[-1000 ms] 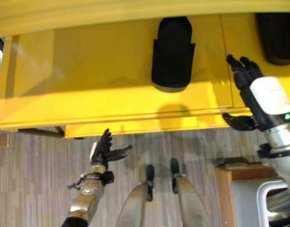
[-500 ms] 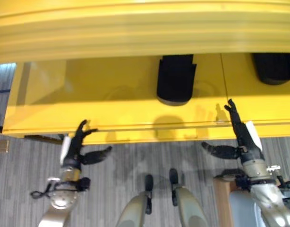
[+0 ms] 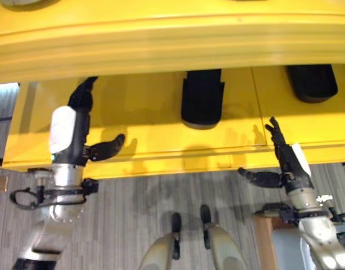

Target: Move parts from the plastic box to the shelf.

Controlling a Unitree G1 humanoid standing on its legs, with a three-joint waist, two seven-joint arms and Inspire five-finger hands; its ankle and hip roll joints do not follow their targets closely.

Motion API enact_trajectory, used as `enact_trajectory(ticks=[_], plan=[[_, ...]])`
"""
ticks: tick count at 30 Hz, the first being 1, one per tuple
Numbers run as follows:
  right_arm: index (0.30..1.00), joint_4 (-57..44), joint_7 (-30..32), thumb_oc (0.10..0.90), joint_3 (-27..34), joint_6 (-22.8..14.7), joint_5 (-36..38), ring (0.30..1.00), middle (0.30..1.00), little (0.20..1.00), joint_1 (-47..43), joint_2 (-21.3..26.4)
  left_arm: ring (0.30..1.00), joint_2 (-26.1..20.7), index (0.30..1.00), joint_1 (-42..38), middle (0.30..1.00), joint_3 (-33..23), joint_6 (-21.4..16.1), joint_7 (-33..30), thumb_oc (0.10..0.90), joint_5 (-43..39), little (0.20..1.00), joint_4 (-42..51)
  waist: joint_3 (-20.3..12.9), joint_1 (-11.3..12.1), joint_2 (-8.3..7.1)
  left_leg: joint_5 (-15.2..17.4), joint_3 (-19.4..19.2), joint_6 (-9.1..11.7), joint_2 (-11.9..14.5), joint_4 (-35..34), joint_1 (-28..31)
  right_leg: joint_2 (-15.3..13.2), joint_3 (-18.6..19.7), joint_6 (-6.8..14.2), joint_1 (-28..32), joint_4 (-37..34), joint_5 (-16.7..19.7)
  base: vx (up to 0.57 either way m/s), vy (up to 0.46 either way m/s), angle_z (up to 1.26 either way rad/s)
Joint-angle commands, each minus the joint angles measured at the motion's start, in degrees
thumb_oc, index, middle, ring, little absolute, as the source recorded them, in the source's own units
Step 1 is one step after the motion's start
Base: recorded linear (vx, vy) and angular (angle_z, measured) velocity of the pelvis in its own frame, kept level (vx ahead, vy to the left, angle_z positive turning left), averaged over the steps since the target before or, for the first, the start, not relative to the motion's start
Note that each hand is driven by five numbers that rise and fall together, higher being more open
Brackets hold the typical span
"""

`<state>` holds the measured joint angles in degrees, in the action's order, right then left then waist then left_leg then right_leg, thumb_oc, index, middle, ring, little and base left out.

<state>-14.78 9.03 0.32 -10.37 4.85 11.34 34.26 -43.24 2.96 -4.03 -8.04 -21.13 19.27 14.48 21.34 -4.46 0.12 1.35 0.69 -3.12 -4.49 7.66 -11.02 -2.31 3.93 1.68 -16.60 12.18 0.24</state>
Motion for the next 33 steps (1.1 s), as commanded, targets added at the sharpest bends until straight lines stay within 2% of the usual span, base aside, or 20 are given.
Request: enact_trajectory(ticks=[1,9,14,24,33], plan=[[1.0,-1.2,3.1,0.9,0.4,-7.3,2.9,1.0,1.0,1.0,-1.2,3.7,1.0,-2.4,1.0,-2.3,1.0,0.2,-3.4,-5.5,0.9,3.9,1.0,0.7,-8.2,-0.6,-0.17,1.3,-0.8,4.4,5.2,0.9,-1.2,-2.1,2.2,3.0,-1.5,2.9,-2.4,-0.02,-0.016,-0.11],[1.0,-0.7,3.9,0.9,0.4,-8.1,4.1,1.0,1.0,1.0,-1.5,3.4,1.0,-4.8,1.0,-5.6,1.0,5.8,-1.4,-5.1,0.9,12.7,1.0,-4.7,-8.5,-1.3,-0.42,1.7,-1.6,4.4,5.6,2.1,-1.9,-1.7,3.0,3.1,-2.1,3.1,-2.3,-0.01,-0.005,-0.03],[1.0,-0.9,4.1,0.9,0.5,-9.0,8.6,1.0,1.0,1.0,-2.8,1.3,1.0,-4.5,1.0,-5.6,1.0,7.4,0.4,-4.9,0.9,15.4,1.0,-9.0,-8.4,-1.5,-0.42,2.6,-2.0,4.3,5.5,4.1,-2.7,-1.7,3.3,3.0,-2.6,3.7,-2.3,-0.02,0.0,-0.06],[1.0,-2.5,4.7,0.9,0.8,-9.6,10.7,1.0,1.0,1.0,-4.6,0.2,1.0,-2.1,1.0,-5.2,1.0,7.7,1.7,-5.1,0.9,15.2,1.0,-12.7,-7.6,-1.3,-0.49,4.0,-2.5,4.0,5.1,7.5,-4.6,-1.4,3.7,2.7,-3.8,5.3,-2.5,-0.01,0.004,-0.03],[1.0,-3.4,6.0,0.9,0.6,-10.1,10.2,1.0,1.0,1.0,-6.4,0.1,1.0,-0.9,1.0,-6.9,1.0,12.1,1.1,-3.4,0.9,14.8,1.0,-13.3,-6.7,-1.6,-0.57,4.9,-3.2,3.9,5.1,9.7,-6.0,-1.1,4.4,2.5,-5.1,6.5,-2.5,-0.01,0.0,-0.02]])
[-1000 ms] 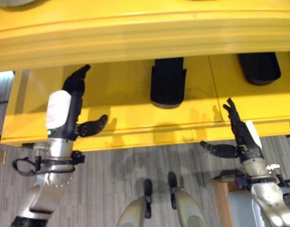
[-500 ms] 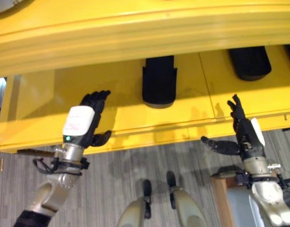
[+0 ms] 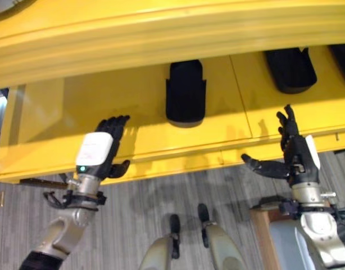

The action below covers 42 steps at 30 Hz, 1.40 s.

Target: Move parts from the plastic box to the shelf.

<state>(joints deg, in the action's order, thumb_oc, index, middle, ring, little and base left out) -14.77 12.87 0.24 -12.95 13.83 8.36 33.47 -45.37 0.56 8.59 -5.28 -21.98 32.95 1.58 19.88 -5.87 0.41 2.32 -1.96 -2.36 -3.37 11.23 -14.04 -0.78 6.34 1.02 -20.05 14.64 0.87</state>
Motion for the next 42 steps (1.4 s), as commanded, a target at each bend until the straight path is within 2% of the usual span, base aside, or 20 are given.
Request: enact_trajectory(ticks=[1,10,29,42], plan=[[1.0,-3.6,2.4,0.9,0.5,-7.7,1.3,1.0,1.0,1.0,-3.6,0.9,1.0,1.3,1.0,-5.0,1.0,0.3,-1.8,-2.5,0.9,1.4,1.0,-0.4,-5.2,-0.3,-0.83,4.0,-0.6,3.1,4.0,6.3,-3.1,-2.5,2.1,3.2,-1.8,4.2,-3.1,-0.02,-0.006,-0.09],[1.0,-4.1,3.7,0.9,-0.3,-8.1,0.7,1.0,1.0,1.0,-5.0,1.0,1.0,3.3,1.0,-8.1,1.0,6.6,-1.6,-1.1,0.9,1.7,1.0,-3.3,-4.7,-0.8,-1.27,4.5,-1.1,3.1,4.3,7.5,-4.0,-1.7,2.7,2.9,-2.7,4.7,-3.1,-0.01,-0.009,-0.06],[1.0,-4.8,5.6,0.9,1.0,-9.2,0.8,1.0,1.0,1.0,-3.8,0.5,1.0,7.5,1.0,-11.5,1.0,11.1,-1.0,-1.0,0.9,-0.5,1.0,-8.3,-4.7,-1.8,-1.53,4.3,-1.6,3.3,4.8,7.5,-4.6,-1.2,2.9,2.6,-3.4,4.9,-3.1,0.0,-0.004,-0.02],[1.0,-4.6,6.4,0.9,0.4,-9.8,1.2,1.0,1.0,1.0,-3.1,0.6,1.0,11.3,1.0,-17.2,1.0,15.5,0.2,-2.1,0.9,-1.6,1.0,-14.8,-4.4,-2.9,-1.94,4.3,-1.9,3.6,5.0,7.8,-4.8,-1.0,3.1,2.5,-3.8,5.5,-3.2,0.0,0.0,0.0]])
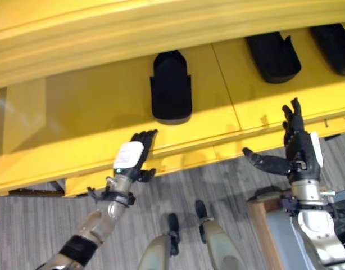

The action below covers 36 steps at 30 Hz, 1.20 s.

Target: Move parts from the plastic box to the shelf.

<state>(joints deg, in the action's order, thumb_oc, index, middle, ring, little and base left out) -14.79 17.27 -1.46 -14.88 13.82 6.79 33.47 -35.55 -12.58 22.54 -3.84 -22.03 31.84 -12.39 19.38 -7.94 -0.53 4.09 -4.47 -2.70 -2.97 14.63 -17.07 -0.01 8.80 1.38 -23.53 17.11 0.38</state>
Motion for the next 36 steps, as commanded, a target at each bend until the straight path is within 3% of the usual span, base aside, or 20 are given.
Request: enact_trajectory(ticks=[1,19,36], plan=[[1.0,-4.6,2.0,0.9,2.0,-7.8,1.1,1.0,1.0,1.0,-1.5,0.6,1.0,1.7,1.0,-4.4,1.0,1.9,-1.2,-2.1,0.9,-0.5,1.0,-1.2,-3.9,-0.9,-1.04,2.5,0.6,3.9,4.6,4.4,-1.8,-1.7,0.6,2.1,-0.4,3.0,-2.7,0.0,0.0,0.0],[1.0,-4.9,3.3,0.9,1.5,-8.7,0.9,1.0,1.0,1.0,-0.9,1.0,1.0,4.2,1.0,-8.7,1.0,7.7,-1.5,-1.6,0.9,0.7,1.0,-4.9,-3.6,-1.7,-1.13,2.6,0.4,3.9,4.7,4.8,-2.2,-1.5,1.0,2.0,-0.8,3.2,-2.5,0.0,0.0,0.0],[1.0,-5.0,3.9,0.9,1.6,-9.0,1.2,1.0,1.0,1.0,-0.5,1.3,1.0,5.6,1.0,-10.9,1.0,9.3,-1.4,-2.0,0.9,-0.2,1.0,-5.5,-3.5,-1.9,-1.44,2.6,0.2,3.8,4.7,4.8,-2.6,-1.4,1.3,1.9,-1.2,3.2,-2.4,0.0,-0.002,-0.02]])
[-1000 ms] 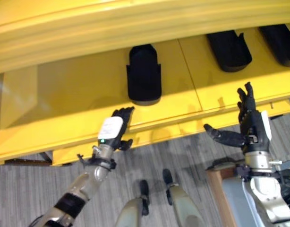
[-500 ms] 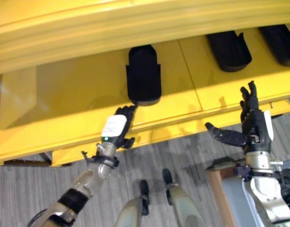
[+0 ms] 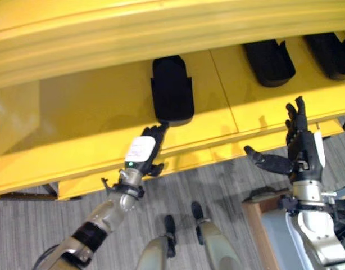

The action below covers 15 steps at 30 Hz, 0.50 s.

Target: Move parts from the plastic box to the shelf.

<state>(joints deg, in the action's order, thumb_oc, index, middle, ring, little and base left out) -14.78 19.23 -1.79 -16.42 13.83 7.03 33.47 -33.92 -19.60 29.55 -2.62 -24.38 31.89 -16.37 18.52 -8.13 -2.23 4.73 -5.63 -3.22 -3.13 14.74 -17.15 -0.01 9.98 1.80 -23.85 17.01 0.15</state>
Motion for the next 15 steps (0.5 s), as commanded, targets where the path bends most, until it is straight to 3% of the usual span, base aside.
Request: enact_trajectory(ticks=[1,15], plan=[[1.0,-5.0,2.0,0.9,2.0,-7.5,1.2,1.0,1.0,1.0,-0.7,1.3,1.0,4.1,1.0,-4.0,1.0,2.4,-2.7,0.3,0.9,-0.4,1.0,-1.7,-2.6,-1.8,0.21,1.9,1.4,4.3,4.9,4.7,-2.5,-1.3,0.1,1.5,-1.0,3.3,-2.2,0.0,-0.009,-0.04],[1.0,-5.0,3.0,0.9,2.0,-7.6,0.6,1.0,1.0,1.0,-0.4,1.4,1.0,4.9,1.0,-5.4,1.0,2.2,-2.3,-1.0,0.9,-1.8,1.0,-1.6,-2.3,-2.0,0.18,2.0,1.4,4.2,4.8,4.8,-2.5,-1.3,0.2,1.3,-1.2,3.9,-2.5,0.0,0.0,0.0]])
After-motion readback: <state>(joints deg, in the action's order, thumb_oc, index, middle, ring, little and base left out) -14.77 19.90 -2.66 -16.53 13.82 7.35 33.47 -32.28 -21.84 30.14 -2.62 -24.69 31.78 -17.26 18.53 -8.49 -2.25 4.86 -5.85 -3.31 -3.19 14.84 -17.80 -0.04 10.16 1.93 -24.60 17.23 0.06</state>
